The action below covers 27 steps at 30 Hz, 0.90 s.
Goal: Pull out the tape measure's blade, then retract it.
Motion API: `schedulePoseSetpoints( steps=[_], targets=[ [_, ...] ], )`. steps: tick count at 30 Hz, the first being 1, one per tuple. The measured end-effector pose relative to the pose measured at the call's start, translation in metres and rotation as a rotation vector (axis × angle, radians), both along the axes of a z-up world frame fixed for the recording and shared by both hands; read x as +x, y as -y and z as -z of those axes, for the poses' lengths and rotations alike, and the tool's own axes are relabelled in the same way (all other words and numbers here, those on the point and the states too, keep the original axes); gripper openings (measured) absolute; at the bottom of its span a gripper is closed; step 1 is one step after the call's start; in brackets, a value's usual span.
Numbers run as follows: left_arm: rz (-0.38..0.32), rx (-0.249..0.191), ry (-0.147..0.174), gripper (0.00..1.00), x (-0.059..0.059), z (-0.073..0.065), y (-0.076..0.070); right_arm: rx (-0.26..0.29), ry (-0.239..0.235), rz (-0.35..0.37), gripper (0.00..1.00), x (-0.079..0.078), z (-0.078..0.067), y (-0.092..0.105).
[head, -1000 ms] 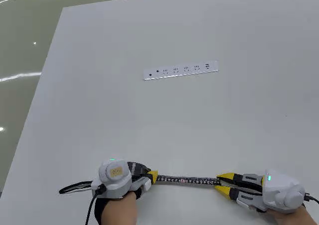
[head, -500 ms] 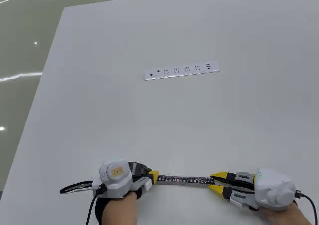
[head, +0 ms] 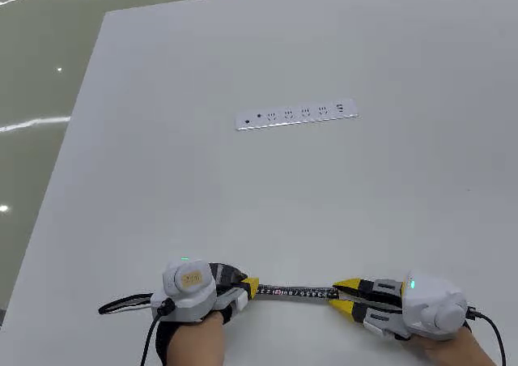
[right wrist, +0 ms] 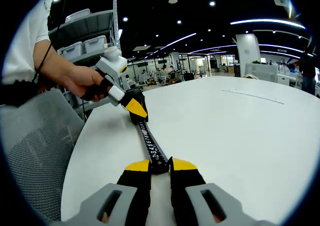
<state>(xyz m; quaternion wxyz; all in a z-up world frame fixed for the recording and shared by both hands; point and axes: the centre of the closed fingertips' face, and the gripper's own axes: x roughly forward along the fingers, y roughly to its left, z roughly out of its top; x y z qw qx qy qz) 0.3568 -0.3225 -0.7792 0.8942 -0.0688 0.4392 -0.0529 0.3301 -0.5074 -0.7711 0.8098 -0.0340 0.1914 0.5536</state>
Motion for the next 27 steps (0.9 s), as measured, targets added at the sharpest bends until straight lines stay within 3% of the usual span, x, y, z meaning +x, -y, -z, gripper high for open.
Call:
schedulePoseSetpoints(
  steps=[27],
  targets=[
    [0.007, -0.018, 0.006, 0.72, 0.000, 0.000, 0.000, 0.019, -0.010, -0.024, 0.13, 0.002, 0.000, -0.034]
  ],
)
